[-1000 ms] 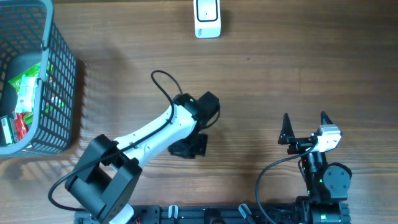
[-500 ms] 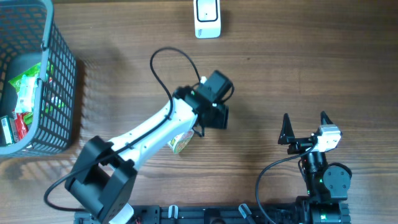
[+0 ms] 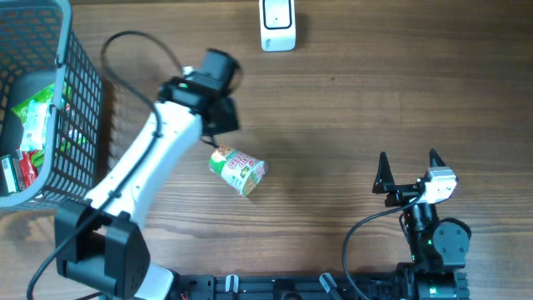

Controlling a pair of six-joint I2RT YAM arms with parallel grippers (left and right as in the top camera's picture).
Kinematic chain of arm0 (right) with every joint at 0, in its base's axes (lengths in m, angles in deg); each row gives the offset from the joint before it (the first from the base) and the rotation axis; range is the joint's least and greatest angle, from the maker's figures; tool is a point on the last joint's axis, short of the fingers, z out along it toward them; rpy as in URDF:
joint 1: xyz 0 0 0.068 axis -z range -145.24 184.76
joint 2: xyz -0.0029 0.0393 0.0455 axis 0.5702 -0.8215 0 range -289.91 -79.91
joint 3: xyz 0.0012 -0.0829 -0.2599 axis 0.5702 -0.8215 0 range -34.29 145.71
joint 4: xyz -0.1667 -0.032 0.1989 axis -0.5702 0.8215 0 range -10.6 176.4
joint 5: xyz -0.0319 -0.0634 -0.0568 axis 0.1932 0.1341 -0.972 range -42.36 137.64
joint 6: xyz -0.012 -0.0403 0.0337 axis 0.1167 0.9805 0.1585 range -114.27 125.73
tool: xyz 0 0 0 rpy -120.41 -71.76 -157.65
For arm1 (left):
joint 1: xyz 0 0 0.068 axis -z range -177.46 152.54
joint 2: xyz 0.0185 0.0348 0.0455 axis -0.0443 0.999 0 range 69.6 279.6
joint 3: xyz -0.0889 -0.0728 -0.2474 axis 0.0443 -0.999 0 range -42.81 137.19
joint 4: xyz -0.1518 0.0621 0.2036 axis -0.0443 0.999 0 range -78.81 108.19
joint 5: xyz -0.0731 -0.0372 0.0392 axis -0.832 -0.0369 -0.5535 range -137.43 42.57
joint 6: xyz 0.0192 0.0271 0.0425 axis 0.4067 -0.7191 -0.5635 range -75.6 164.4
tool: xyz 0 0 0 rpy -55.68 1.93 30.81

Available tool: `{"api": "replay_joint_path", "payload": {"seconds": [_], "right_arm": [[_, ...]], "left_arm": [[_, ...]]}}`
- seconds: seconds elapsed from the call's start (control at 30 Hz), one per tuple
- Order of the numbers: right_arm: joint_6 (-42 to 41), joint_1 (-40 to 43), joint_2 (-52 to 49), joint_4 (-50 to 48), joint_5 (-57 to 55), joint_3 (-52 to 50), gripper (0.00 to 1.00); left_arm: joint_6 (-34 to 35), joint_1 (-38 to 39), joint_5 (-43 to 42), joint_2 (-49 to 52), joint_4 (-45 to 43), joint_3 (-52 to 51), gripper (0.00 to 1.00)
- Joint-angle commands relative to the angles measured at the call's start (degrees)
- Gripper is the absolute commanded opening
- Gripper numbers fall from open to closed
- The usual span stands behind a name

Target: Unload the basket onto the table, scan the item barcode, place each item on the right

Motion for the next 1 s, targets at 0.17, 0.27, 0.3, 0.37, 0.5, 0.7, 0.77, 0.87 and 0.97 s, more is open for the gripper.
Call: {"api": "replay_joint_path", "payload": {"seconds": [0.17,0.27,0.3,0.37,0.5,0.7,0.77,0.87,0.97], "right_arm": [[0.7,0.2,0.3,-0.2,-0.1,0.0,1.0],[0.7,0.2,0.3,-0.2,-0.1,0.0,0.99],[0.7,0.2,0.3,-0.2,-0.1,0.0,1.0],[0.7,0.2,0.3,-0.2,-0.1,0.0,1.0],[0.7,0.2,0.3,-0.2,-0.1,0.0,1.0],[0.7,0.2,0.3,-0.2,-0.1,0.0,1.0],[0.7,0.2,0.3,-0.2,-0.1,0.0,1.0],[0.7,0.2,0.3,-0.2,-0.1,0.0,1.0],[0.7,0.2,0.3,-0.2,-0.1,0.0,1.0]], "left_arm": [[0.5,-9.8,-4.5,0.9,-3.8,-10.1,0.32],[0.4,-9.7,-7.1,0.9,-5.9,-14.7,0.32],[0.4,-9.6,-8.3,0.9,-7.0,-16.3,0.31],[0.4,-9.3,-11.1,0.9,-10.2,-20.2,0.3],[-0.3,-8.9,-15.2,0.9,-9.7,-23.6,0.22],[-5.1,-8.0,-26.3,0.9,-4.5,-23.6,0.07],[-6.1,-7.0,-30.0,0.9,-4.8,-23.6,0.15],[-6.0,-5.6,-31.1,0.9,-5.2,-23.5,0.22],[-6.0,-4.5,-34.6,0.8,-6.3,-23.5,0.25]]}}
